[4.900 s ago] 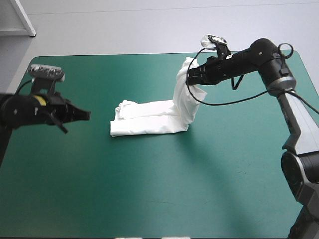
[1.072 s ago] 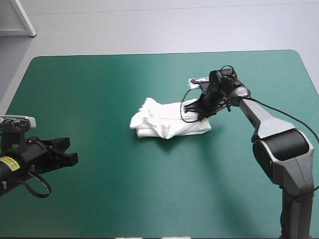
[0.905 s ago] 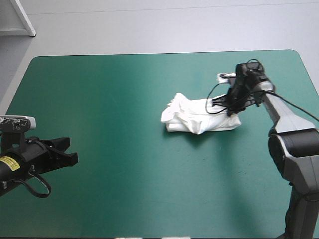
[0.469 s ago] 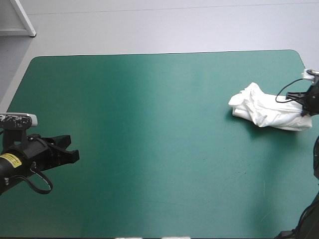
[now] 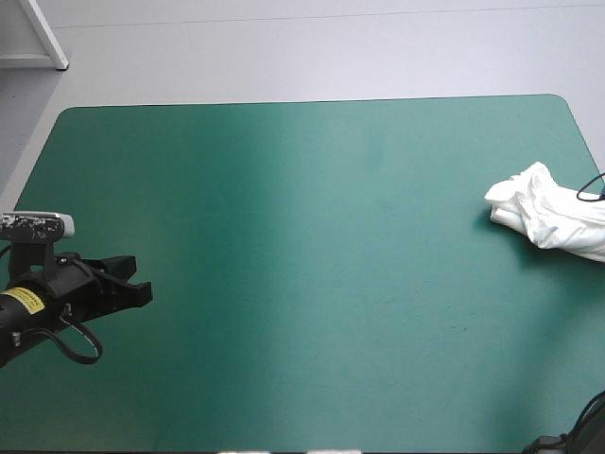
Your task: Fold the cloth
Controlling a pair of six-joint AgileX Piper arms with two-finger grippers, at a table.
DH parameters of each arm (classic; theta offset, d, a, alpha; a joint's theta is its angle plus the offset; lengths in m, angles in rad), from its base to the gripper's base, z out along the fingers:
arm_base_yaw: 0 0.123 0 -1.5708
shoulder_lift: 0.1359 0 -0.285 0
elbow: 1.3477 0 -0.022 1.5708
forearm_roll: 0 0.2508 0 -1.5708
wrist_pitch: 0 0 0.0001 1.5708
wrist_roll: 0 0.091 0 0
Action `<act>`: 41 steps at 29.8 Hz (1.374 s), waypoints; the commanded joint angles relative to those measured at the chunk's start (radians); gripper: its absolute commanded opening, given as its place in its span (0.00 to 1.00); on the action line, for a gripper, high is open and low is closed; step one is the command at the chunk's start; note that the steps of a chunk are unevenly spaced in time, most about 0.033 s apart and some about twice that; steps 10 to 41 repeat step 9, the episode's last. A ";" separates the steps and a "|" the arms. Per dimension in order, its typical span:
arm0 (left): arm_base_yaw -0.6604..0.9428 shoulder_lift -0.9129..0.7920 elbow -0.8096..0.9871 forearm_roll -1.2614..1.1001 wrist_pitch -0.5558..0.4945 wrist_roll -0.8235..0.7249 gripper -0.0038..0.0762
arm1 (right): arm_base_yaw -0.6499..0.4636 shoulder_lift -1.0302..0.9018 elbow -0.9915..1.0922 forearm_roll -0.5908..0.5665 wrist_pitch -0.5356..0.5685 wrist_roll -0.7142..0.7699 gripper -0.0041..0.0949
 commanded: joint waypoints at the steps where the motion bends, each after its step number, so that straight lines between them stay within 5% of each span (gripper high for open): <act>1: 0.000 0.001 -0.022 -0.016 -0.064 0.001 0.04 | -0.012 -0.071 -0.027 0.025 -0.038 -0.008 0.02; 5: 0.000 0.001 -0.022 -0.016 -0.066 0.001 0.04 | -0.010 -0.069 -0.027 0.097 -0.028 -0.070 0.12; 9: -0.002 0.001 -0.022 -0.021 -0.062 0.001 0.04 | -0.010 -0.069 -0.027 0.093 -0.005 -0.060 0.46; 41: -0.002 0.001 -0.022 -0.021 -0.062 0.001 0.04 | -0.010 -0.069 -0.027 0.093 -0.005 -0.060 0.46</act>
